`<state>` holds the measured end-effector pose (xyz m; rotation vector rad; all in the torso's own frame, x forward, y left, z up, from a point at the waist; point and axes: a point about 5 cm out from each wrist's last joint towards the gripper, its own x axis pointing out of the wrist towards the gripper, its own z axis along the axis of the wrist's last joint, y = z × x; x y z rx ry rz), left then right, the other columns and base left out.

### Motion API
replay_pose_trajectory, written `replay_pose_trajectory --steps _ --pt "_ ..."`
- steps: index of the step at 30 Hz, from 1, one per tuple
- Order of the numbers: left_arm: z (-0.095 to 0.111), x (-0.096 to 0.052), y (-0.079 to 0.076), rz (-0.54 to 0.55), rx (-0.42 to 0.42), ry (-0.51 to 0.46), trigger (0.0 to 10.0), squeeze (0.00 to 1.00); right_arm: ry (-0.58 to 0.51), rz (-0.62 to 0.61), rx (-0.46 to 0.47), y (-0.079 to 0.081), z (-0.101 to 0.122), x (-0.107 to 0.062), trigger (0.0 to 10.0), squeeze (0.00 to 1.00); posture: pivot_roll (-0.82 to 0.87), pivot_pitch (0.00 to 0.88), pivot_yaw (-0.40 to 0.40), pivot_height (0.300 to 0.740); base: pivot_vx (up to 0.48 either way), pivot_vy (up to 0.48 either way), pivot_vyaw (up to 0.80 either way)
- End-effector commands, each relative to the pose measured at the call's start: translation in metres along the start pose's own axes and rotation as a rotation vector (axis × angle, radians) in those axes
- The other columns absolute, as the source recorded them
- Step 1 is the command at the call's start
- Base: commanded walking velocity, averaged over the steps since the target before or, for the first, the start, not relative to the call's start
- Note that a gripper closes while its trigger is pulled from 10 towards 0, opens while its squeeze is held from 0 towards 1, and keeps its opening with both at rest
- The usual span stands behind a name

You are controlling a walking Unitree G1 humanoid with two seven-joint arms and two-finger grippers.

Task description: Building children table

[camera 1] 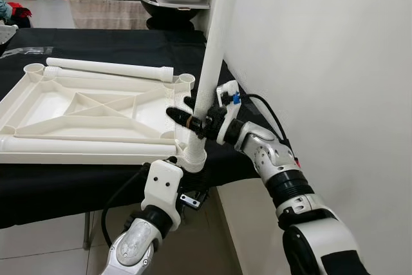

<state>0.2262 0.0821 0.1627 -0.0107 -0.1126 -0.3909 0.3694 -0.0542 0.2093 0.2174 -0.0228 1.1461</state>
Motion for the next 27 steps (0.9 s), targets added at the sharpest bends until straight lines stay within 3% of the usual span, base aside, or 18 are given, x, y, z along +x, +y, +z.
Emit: replay_pose_trajectory --steps 1,11,13,15,20,21,22,25,26,27 --pt "-0.002 -0.001 -0.003 -0.001 -0.005 0.007 10.0 0.0 0.023 0.092 -0.005 0.009 -0.006 0.004 10.0 0.0 0.08 0.082 -0.151 0.74 0.0 0.0 0.0" --pt "-0.002 -0.001 -0.003 -0.004 -0.004 0.007 10.0 0.0 0.089 0.23 -0.052 0.02 -0.012 0.004 10.0 0.0 0.08 0.077 -0.15 0.74 0.0 0.0 0.0" --pt "-0.002 -0.001 -0.003 -0.005 -0.005 0.007 10.0 0.0 0.091 0.224 -0.055 0.02 -0.013 0.005 0.4 0.0 0.08 0.073 -0.148 0.74 0.0 0.0 0.0" --pt "-0.002 -0.001 -0.004 -0.006 -0.005 0.007 10.0 0.0 0.09 0.223 -0.051 0.021 -0.013 0.005 0.0 0.0 0.08 0.073 -0.148 0.74 0.0 0.0 0.0" --pt "-0.002 -0.001 -0.004 -0.008 -0.005 0.007 10.0 0.0 0.069 0.203 -0.049 0.021 -0.012 0.007 0.0 0.0 0.08 0.068 -0.145 0.74 0.0 0.0 0.0" --pt "-0.002 -0.001 -0.004 -0.008 -0.006 0.006 10.0 0.0 0.062 0.081 -0.067 0.013 -0.011 0.01 0.0 0.0 0.08 0.066 -0.145 0.74 0.0 0.0 0.0" --pt "-0.002 -0.001 -0.004 -0.008 -0.006 0.006 10.0 0.0 0.062 0.081 -0.067 0.013 -0.011 0.01 0.0 0.0 0.08 0.066 -0.145 0.74 0.0 0.0 0.0" --pt "-0.002 0.0 -0.004 -0.011 -0.003 0.005 10.0 0.0 0.031 -0.316 -0.092 -0.012 -0.005 0.014 0.0 0.0 0.08 0.06 -0.14 0.74 0.0 0.0 0.0" --pt "-0.002 0.0 -0.004 -0.011 -0.003 0.005 10.0 0.0 0.031 -0.316 -0.092 -0.012 -0.005 0.014 0.0 0.0 0.08 0.06 -0.14 0.74 0.0 0.0 0.0" --pt "-0.002 0.0 -0.004 -0.012 -0.002 0.005 10.0 0.0 0.026 -0.393 -0.084 -0.016 -0.005 0.013 0.0 0.0 0.08 0.06 -0.14 0.74 0.0 0.0 0.0"
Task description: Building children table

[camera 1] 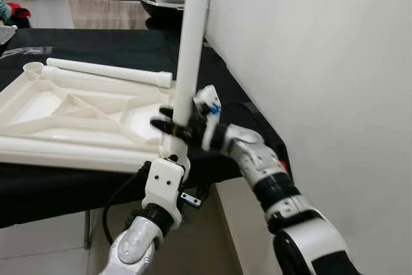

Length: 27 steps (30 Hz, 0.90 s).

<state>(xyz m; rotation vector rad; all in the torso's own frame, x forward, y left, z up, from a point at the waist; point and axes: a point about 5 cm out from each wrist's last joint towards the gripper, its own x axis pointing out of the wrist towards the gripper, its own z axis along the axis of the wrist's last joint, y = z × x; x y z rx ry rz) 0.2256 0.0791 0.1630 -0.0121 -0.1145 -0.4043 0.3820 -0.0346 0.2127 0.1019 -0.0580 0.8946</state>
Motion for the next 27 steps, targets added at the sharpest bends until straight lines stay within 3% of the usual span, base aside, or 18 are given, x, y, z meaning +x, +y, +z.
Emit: replay_pose_trajectory --steps 1,3,4,7,8,9,12,13,14,15,17,18,19,20,24,25,27 --pt "-0.002 0.0 -0.001 0.001 -0.001 0.007 10.0 0.0 0.032 -0.142 0.037 -0.015 -0.007 -0.006 0.0 0.0 0.08 0.06 -0.14 0.74 0.0 0.0 0.0" --pt "-0.002 0.0 -0.001 0.0 0.0 0.005 10.0 0.0 0.061 -0.427 0.062 -0.035 -0.008 -0.013 0.0 0.0 0.08 0.056 -0.14 0.74 0.0 0.0 0.0" --pt "-0.002 0.0 -0.001 0.0 0.0 0.005 10.0 0.0 0.061 -0.427 0.062 -0.035 -0.008 -0.013 0.0 0.0 0.08 0.056 -0.14 0.74 0.0 0.0 0.0" --pt "-0.002 0.001 -0.001 0.001 0.002 0.004 10.0 0.0 0.097 -0.838 0.066 -0.06 -0.012 -0.033 0.0 0.0 0.08 0.053 -0.141 0.74 0.0 0.0 0.0" --pt "-0.002 0.001 -0.001 0.001 0.002 0.004 10.0 0.0 0.097 -0.838 0.066 -0.06 -0.012 -0.033 0.0 0.0 0.08 0.053 -0.141 0.74 0.0 0.0 0.0" --pt "-0.002 0.001 -0.001 0.001 0.002 0.003 10.0 0.0 0.096 -0.924 0.065 -0.063 -0.013 -0.039 0.0 0.0 0.08 0.052 -0.142 0.74 0.0 0.0 0.0" --pt "-0.002 0.001 -0.002 -0.002 0.001 0.002 10.0 0.0 0.099 -1.023 0.064 -0.061 -0.017 -0.042 0.0 0.0 0.08 0.054 -0.141 0.74 0.0 0.0 0.0" --pt "-0.002 0.001 -0.002 -0.004 0.0 0.003 10.0 0.0 0.099 -1.012 0.073 -0.058 -0.017 -0.039 5.3 0.0 0.08 0.058 -0.143 0.74 0.0 0.0 0.0" --pt "-0.002 0.001 -0.002 -0.004 0.0 0.003 10.0 0.0 0.099 -1.009 0.08 -0.056 -0.017 -0.036 5.3 0.0 0.08 0.058 -0.143 0.74 0.0 0.0 0.0" --pt "-0.002 0.001 -0.002 -0.003 0.0 0.004 10.0 0.0 0.087 -0.997 0.09 -0.053 -0.017 -0.033 10.0 0.0 0.08 0.06 -0.144 0.74 0.0 0.0 0.0" --pt "-0.002 0.001 -0.002 -0.003 0.0 0.005 10.0 0.0 0.078 -0.989 0.096 -0.052 -0.016 -0.031 10.0 0.0 0.08 0.061 -0.142 0.74 0.0 0.0 0.0" --pt "-0.002 0.001 -0.001 0.0 -0.001 0.004 10.0 0.0 0.022 -0.929 0.104 -0.046 -0.011 -0.023 10.0 0.49 0.08 0.062 -0.144 0.74 0.0 0.0 0.0" --pt "-0.002 0.001 -0.001 0.0 -0.001 0.004 10.0 0.0 0.022 -0.929 0.104 -0.046 -0.011 -0.023 10.0 0.49 0.08 0.062 -0.144 0.74 0.0 0.0 0.0" --pt "-0.002 0.001 -0.002 -0.001 -0.001 0.004 10.0 0.0 -0.011 -0.88 0.098 -0.042 -0.007 -0.018 10.0 1.0 0.08 0.062 -0.144 0.74 0.0 0.0 0.0" --pt "-0.002 0.001 -0.002 0.0 -0.003 0.003 10.0 0.0 -0.099 -0.792 0.066 -0.033 0.005 -0.01 10.0 0.99 0.08 0.065 -0.146 0.74 0.0 0.0 0.0" --pt "-0.002 0.001 -0.002 0.0 -0.002 0.003 10.0 0.0 -0.122 -0.722 0.093 -0.028 0.008 -0.006 10.0 0.0 0.08 0.067 -0.141 0.74 0.0 0.0 0.0" --pt "-0.002 0.001 -0.002 0.002 -0.002 0.003 10.0 0.0 -0.135 -0.668 0.116 -0.024 0.01 -0.003 10.0 0.0 0.08 0.067 -0.141 0.74 0.0 0.0 0.0"
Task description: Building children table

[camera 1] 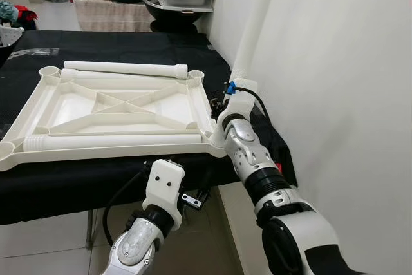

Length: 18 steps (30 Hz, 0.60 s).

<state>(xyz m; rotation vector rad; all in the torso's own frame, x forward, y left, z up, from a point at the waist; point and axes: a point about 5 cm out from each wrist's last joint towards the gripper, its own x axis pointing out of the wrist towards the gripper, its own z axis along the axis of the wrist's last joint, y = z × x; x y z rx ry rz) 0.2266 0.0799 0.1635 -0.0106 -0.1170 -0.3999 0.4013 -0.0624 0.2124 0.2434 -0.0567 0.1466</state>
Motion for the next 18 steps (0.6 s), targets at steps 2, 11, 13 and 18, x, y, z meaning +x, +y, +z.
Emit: replay_pose_trajectory --steps 2,11,13,18 --pt "-0.002 0.0 -0.003 -0.003 -0.004 0.006 10.0 0.0 -0.02 0.187 0.054 0.018 0.007 -0.001 10.0 0.0 0.08 0.067 -0.144 0.74 0.0 0.0 0.0" --pt "-0.002 0.0 -0.002 -0.001 -0.003 0.005 10.0 0.0 0.077 0.791 0.075 0.033 0.002 -0.02 10.0 0.0 0.08 0.071 -0.146 0.74 0.0 0.0 0.0" --pt "-0.002 0.0 -0.002 -0.002 -0.004 0.005 10.0 0.0 0.1 0.919 0.083 0.032 0.001 -0.027 10.0 0.0 0.08 0.072 -0.145 0.74 0.0 0.0 0.0" --pt "-0.002 -0.001 -0.003 -0.006 -0.006 0.006 10.0 0.0 0.14 1.215 0.046 0.027 0.0 -0.047 10.0 0.0 0.08 0.073 -0.145 0.74 0.0 0.0 0.0"
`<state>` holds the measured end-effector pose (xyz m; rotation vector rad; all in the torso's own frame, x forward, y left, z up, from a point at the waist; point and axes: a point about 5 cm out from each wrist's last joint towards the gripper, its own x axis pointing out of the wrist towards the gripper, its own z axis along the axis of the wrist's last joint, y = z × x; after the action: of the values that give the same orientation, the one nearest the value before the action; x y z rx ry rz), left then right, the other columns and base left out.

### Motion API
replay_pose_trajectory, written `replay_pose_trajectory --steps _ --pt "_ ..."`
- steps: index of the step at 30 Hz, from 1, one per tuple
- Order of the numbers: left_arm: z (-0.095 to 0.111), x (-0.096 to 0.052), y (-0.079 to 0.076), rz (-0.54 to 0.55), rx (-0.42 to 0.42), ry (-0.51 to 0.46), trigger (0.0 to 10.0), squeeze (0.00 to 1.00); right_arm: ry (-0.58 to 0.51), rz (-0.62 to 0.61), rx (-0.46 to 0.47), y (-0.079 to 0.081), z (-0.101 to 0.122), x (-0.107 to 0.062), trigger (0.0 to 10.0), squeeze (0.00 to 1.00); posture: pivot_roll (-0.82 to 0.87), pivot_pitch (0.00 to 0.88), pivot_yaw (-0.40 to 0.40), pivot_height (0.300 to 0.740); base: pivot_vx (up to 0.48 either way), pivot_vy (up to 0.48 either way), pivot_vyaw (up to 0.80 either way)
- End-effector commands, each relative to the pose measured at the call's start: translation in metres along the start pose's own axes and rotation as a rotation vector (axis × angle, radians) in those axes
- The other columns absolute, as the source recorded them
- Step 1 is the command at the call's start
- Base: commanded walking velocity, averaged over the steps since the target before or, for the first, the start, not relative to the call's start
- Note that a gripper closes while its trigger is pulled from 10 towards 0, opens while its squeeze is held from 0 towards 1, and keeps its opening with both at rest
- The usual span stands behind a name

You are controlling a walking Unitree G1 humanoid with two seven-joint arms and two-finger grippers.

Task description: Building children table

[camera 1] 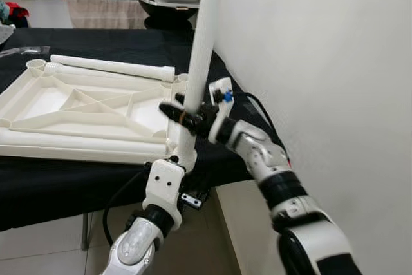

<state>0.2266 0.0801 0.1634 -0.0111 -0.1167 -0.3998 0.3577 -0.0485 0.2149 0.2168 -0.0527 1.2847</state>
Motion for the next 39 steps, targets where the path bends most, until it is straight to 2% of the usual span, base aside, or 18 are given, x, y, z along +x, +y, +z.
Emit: replay_pose_trajectory --steps 1,2,3,10,12,14,16,22,24,26,27,29,30,35,36,37,38,39 --pt "-0.002 -0.001 -0.003 -0.006 -0.006 0.006 10.0 0.0 0.025 0.107 -0.007 0.009 -0.003 0.002 10.0 0.0 0.08 0.075 -0.15 0.74 0.0 0.0 0.0" --pt "-0.002 -0.001 -0.002 -0.005 -0.005 0.006 10.0 0.0 0.045 0.089 -0.014 0.007 -0.006 0.004 3.1 0.0 0.08 0.075 -0.149 0.74 0.0 0.0 0.0" --pt "-0.002 -0.001 -0.002 -0.004 -0.004 0.006 10.0 0.0 0.059 0.052 -0.026 0.005 -0.009 0.006 0.0 0.0 0.08 0.075 -0.147 0.74 0.0 0.0 0.0" --pt "-0.002 -0.001 -0.002 -0.002 -0.004 0.008 10.0 0.0 0.082 -0.214 -0.088 -0.012 -0.016 0.013 0.0 0.0 0.08 0.074 -0.146 0.74 0.0 0.0 0.0" --pt "-0.002 -0.001 -0.002 -0.001 -0.005 0.008 10.0 0.0 0.08 -0.334 -0.097 -0.019 -0.014 0.013 0.0 0.0 0.08 0.074 -0.146 0.74 0.0 0.0 0.0" --pt "-0.002 -0.001 -0.001 0.0 -0.001 0.008 10.0 0.0 0.059 -0.686 -0.092 -0.04 -0.006 0.005 0.0 0.0 0.08 0.073 -0.146 0.74 0.0 0.0 0.0" --pt "-0.002 -0.001 -0.001 0.0 -0.001 0.008 10.0 0.0 0.059 -0.686 -0.092 -0.04 -0.006 0.005 0.0 0.0 0.08 0.073 -0.146 0.74 0.0 0.0 0.0" --pt "-0.002 0.0 -0.002 0.001 -0.001 0.008 10.0 0.0 0.052 -1.235 -0.014 -0.067 -0.001 -0.035 0.0 0.0 0.08 0.076 -0.147 0.74 0.0 0.0 0.0" --pt "-0.002 0.0 -0.002 0.001 -0.001 0.008 10.0 0.0 0.052 -1.235 -0.014 -0.067 -0.001 -0.035 0.0 0.0 0.08 0.076 -0.147 0.74 0.0 0.0 0.0" --pt "-0.002 0.0 -0.002 0.002 -0.001 0.007 10.0 0.0 0.043 -1.383 -0.026 -0.069 -0.001 -0.046 0.0 0.0 0.08 0.076 -0.146 0.74 0.0 0.0 0.0" --pt "-0.002 0.0 -0.001 0.003 -0.003 0.007 10.0 0.0 0.036 -1.421 -0.028 -0.069 -0.001 -0.046 5.4 0.0 0.08 0.075 -0.149 0.74 0.0 0.0 0.0" --pt "-0.002 0.0 -0.001 0.003 -0.004 0.007 10.0 0.0 0.032 -1.443 -0.029 -0.068 -0.001 -0.045 5.4 0.0 0.08 0.075 -0.149 0.74 0.0 0.0 0.0" --pt "-0.002 0.0 -0.001 0.002 -0.003 0.007 10.0 0.0 0.026 -1.438 -0.022 -0.067 -0.003 -0.043 10.0 0.0 0.08 0.074 -0.147 0.74 0.0 0.0 0.0" --pt "-0.002 0.0 -0.001 0.001 -0.001 0.007 10.0 0.0 -0.033 -1.281 -0.032 -0.06 0.0 -0.022 10.0 0.04 0.08 0.076 -0.146 0.74 0.0 0.0 0.0" --pt "-0.002 0.0 -0.001 0.002 0.0 0.007 10.0 0.0 -0.076 -1.141 -0.052 -0.052 0.003 -0.007 10.0 1.0 0.08 0.073 -0.145 0.74 0.0 0.0 0.0" --pt "-0.002 0.0 -0.001 0.002 0.0 0.007 10.0 0.0 -0.076 -1.141 -0.052 -0.052 0.003 -0.007 10.0 1.0 0.08 0.073 -0.145 0.74 0.0 0.0 0.0" --pt "-0.002 0.0 -0.001 0.001 0.001 0.007 10.0 0.0 -0.097 -1.054 -0.079 -0.049 0.005 -0.001 10.0 0.0 0.08 0.072 -0.145 0.74 0.0 0.0 0.0" --pt "-0.002 0.0 -0.001 0.0 0.001 0.007 10.0 0.0 -0.113 -0.977 -0.036 -0.047 0.005 0.002 10.0 0.0 0.08 0.068 -0.143 0.74 0.0 0.0 0.0"
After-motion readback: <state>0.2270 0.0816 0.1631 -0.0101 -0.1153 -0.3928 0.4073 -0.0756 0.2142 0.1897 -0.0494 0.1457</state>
